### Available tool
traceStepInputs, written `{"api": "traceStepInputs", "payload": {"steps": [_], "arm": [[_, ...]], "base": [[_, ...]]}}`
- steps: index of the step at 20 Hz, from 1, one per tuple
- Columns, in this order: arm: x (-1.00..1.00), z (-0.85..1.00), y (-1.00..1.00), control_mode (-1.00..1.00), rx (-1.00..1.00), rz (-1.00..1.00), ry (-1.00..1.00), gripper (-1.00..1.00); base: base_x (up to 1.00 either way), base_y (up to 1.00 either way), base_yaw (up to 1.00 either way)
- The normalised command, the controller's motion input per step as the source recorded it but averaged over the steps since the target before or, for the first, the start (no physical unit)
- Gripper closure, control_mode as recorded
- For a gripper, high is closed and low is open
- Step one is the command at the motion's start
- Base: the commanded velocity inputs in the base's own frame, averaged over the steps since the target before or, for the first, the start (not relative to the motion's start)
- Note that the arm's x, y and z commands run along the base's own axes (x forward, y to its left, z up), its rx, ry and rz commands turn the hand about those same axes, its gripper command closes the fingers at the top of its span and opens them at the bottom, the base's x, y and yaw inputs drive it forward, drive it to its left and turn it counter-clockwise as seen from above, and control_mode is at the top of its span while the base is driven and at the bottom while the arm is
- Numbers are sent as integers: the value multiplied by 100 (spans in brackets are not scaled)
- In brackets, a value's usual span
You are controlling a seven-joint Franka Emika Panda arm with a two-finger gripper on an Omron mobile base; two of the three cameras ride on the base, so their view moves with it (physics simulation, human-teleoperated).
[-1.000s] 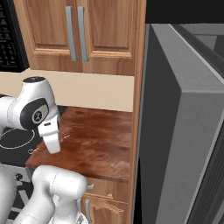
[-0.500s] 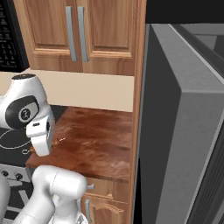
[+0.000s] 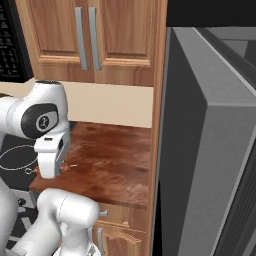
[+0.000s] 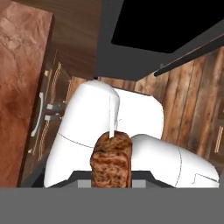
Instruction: Store the kebab skewer in the freezer for long-term storage. Close the freezer door after placing the cooked food.
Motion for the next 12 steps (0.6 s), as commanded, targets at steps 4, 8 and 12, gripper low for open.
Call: {"api": "traceStepInputs", "payload": {"steps": [4,8,12], "arm": [[-1,0,0,-100,0,-1,0,100],[0,0,0,-100,0,0,0,100],[-1,0,0,-100,0,0,0,100]], "base": [[0,0,0],[0,0,0],[0,0,0]]}}
